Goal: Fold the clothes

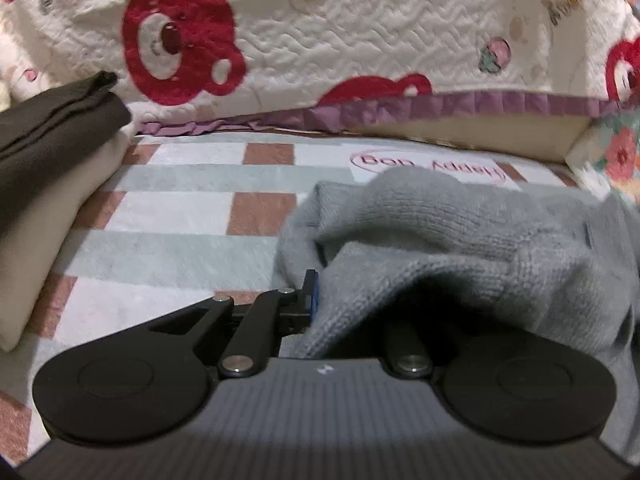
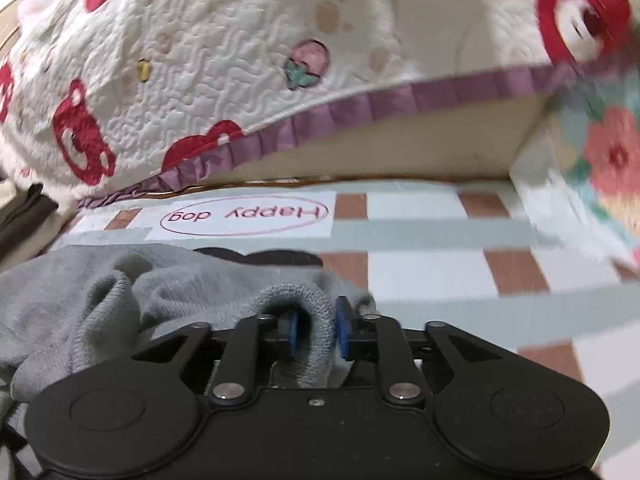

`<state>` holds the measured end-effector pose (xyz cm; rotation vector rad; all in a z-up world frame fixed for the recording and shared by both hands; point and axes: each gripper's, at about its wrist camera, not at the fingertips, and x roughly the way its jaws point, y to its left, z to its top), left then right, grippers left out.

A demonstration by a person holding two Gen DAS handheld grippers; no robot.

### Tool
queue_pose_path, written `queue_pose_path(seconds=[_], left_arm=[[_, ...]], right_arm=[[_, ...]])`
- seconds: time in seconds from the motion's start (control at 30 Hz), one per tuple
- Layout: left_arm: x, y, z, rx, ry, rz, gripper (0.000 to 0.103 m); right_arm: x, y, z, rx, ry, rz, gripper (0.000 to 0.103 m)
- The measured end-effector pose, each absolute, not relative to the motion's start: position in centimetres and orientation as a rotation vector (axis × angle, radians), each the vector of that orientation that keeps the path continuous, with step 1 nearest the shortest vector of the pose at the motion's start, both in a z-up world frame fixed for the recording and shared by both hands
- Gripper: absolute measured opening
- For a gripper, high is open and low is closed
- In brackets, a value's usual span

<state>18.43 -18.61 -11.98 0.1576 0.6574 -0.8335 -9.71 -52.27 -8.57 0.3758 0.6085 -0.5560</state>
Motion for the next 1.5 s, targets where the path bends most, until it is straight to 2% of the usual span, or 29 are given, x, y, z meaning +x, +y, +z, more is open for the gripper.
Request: queue_pose_path(seconds=[0.03,0.1,0.17,0.2,0.23,0.27,0.3,0.33,0.5,0.67,1.03,1.27,1.33,1.4,1.5], left_arm=[[18.6,-18.6,-12.2,0.153,0.665,-0.830,0.007],[19.0,-18.7,-12.6,0.145,0.679,-0.824,0.008],[19.4,-18.7,-13.0,0.137,0.694,-0.817,0.016],[19.7,-18.7,-13.2,0.132,0.701,-0.814,0.022],[19.9,-18.7,-13.4,0.128,0.708,-0.811,0.026],[20.1,-18.8,-13.6,0.124,0.715,-0.808,0.025],[20.1,-18.8,-13.5,0.125,0.708,-0.809,0.021],[20.0,-18.8,-13.1,0.131,0.688,-0.813,0.005],[17.8,-17.0,-6.6,0.121,0.460,-0.765,0.004],[13.8,-14.2,0.5,0.088,0.254,-0.686,0.004],[4.9,-4.0,13.4,-0.012,0.041,-0.691,0.004],[1.8,0.8,19.6,-0.108,0.039,-0.820,0.004],[2.1,0.8,20.1,-0.111,0.106,-0.853,0.005],[3.5,-0.3,18.6,-0.106,0.209,-0.851,0.005],[6.5,-4.0,14.2,-0.031,0.366,-0.819,0.005]], right_arm=[[-10.1,-52.3,-9.0,0.395,0.604,-0.573,0.039],[-10.9,-52.5,-9.8,0.432,0.595,-0.615,0.059],[-11.3,-52.8,-10.4,0.463,0.592,-0.641,0.060],[-11.4,-53.0,-10.7,0.479,0.590,-0.652,0.053],[-11.5,-53.2,-10.8,0.488,0.584,-0.646,0.041],[-11.4,-53.3,-10.6,0.492,0.573,-0.623,0.009],[-11.3,-53.2,-10.0,0.481,0.554,-0.612,0.010],[-11.3,-52.8,-9.2,0.457,0.529,-0.612,0.010],[-12.3,-50.0,-2.8,0.365,0.350,-0.592,0.009],[-16.2,-47.6,3.8,0.292,0.253,-0.613,0.008],[-27.8,-43.0,14.9,0.080,0.092,-0.654,0.008],[-33.1,-42.8,19.8,0.065,0.070,-0.580,0.008],[-34.6,-42.8,21.3,0.060,0.063,-0.559,0.008],[-34.8,-43.9,20.9,0.097,0.100,-0.515,0.008],[-32.3,-47.3,16.9,0.184,0.223,-0.488,0.008]])
